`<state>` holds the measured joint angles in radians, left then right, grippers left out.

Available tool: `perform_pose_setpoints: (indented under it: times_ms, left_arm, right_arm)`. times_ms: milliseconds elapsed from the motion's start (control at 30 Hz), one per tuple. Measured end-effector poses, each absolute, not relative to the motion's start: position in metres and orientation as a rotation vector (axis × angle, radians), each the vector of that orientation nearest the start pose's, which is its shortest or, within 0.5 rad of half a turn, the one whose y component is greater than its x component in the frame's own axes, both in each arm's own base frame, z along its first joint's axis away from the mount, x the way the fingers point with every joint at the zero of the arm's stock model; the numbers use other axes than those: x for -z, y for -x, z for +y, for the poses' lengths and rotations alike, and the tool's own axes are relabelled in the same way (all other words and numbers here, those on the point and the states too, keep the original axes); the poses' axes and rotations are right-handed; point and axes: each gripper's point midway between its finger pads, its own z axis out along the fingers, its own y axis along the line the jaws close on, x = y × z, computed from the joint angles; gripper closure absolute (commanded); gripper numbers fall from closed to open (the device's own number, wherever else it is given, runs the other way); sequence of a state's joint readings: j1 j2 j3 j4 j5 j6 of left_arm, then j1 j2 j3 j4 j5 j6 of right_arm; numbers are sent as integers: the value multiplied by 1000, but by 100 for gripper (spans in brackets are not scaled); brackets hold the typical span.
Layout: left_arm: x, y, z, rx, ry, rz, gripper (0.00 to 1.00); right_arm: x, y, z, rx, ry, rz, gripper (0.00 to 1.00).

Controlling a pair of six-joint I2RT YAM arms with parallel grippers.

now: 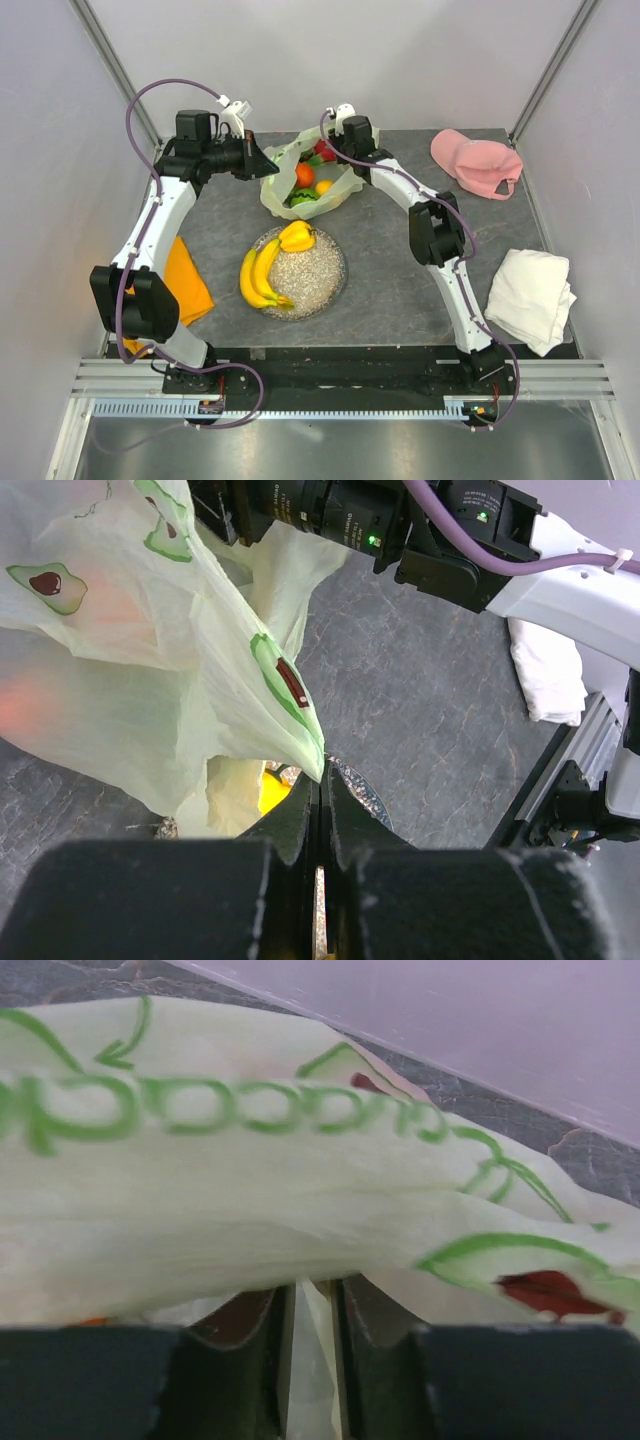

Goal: Take the fake fruits out of the plastic bag
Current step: Adjust the plastic bag at the center of the board.

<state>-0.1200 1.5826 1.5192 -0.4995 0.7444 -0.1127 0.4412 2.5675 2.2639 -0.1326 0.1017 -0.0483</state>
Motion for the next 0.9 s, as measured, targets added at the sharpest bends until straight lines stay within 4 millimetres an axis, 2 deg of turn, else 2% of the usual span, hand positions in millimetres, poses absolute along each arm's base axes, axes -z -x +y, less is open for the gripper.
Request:
perform_pose_setpoints:
  times_ms: [33,67,200,367,467,633,667,700,733,767,833,900]
  left_arm:
    - [-280,-401,-172,928,-449,2053,98]
    - [-280,-401,-172,928,-450,2053,99]
    - [-280,-401,-172,929,-449,2054,98]
    - [-278,-402,-172,933,-449,2058,98]
    - [-275,-401,-175,953,-458,2061,98]
    - [-281,-392,-189,1017,-513,2038,98]
    - [-282,-389,-195,1035,-533,2031,98]
    - [-284,-386,-199,1047,-548,2024,98]
    - [-284,-383,-205,1063,-568,2018,98]
    - [-285,-380,-209,1074,-583,2016,98]
    - [-285,-375,-218,1091,-609,2011,98]
    - [-286,-371,-224,1103,-627,2007,98]
  right_arm:
    - [-97,-642,281,-152,434,1964,87]
    - [-97,-642,281,-150,440,1963,100]
    - [-94,-642,275,-163,468,1971,100]
    - [-86,-627,252,-141,496,2031,100]
    - [-89,-620,227,-115,481,2066,100]
    - [-110,-623,156,-25,393,2084,100]
    - [-117,-623,139,-6,369,2084,98]
    - [-122,-622,128,7,354,2083,92]
    - [-129,-620,115,20,342,2082,70]
    - [-137,-616,107,30,334,2080,62]
    - [-148,-610,102,11,340,2080,53]
    - [-164,-598,109,-27,385,2065,49]
